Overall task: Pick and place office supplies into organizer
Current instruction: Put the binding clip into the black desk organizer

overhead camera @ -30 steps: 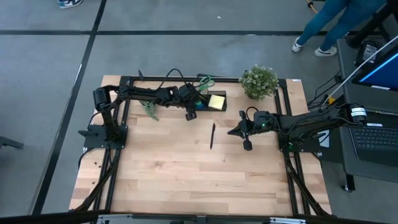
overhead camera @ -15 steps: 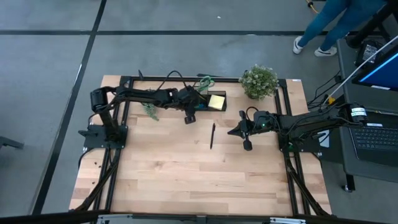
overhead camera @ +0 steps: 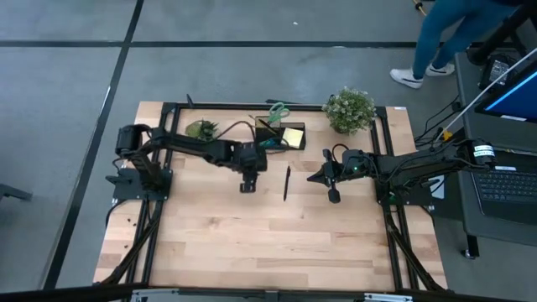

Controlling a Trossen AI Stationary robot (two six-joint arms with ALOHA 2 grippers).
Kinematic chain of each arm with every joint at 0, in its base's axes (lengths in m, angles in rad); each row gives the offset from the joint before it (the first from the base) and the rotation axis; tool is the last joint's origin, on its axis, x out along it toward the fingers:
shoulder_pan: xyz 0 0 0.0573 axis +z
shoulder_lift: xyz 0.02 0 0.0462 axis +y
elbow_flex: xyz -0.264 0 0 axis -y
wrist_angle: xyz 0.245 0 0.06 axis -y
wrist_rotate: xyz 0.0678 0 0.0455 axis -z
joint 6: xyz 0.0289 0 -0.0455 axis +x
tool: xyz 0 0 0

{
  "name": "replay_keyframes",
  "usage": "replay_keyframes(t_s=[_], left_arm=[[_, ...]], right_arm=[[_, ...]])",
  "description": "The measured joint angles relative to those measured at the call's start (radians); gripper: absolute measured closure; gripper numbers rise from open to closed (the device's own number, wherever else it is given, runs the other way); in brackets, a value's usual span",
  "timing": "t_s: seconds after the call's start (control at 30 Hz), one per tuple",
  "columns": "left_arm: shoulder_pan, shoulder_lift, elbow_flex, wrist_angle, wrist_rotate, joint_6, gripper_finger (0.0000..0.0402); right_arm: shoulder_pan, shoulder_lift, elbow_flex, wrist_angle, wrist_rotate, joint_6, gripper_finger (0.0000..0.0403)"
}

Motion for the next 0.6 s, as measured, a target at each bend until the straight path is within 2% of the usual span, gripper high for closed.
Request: replay_keyframes(t_s=[0.2, 0.43, 0.6], left_arm=[[-0.098, -0.001, -0.005, 0.004, -0.013, -0.130, 0.0297], [-0.191, -0.002, -0.143, 0.190, -0.127, -0.250, 0.0297], [-0.218, -0.001, -0.206, 0.368, -0.135, -0.356, 0.0297]], right_arm=[[0.000, 0.000, 0.000, 0.000, 0.000, 0.000, 0.0397], [0.000, 0.000, 0.000, 0.000, 0.000, 0.000, 0.0397], [0.000, 0.000, 0.000, 0.000, 0.000, 0.001, 0.0397]])
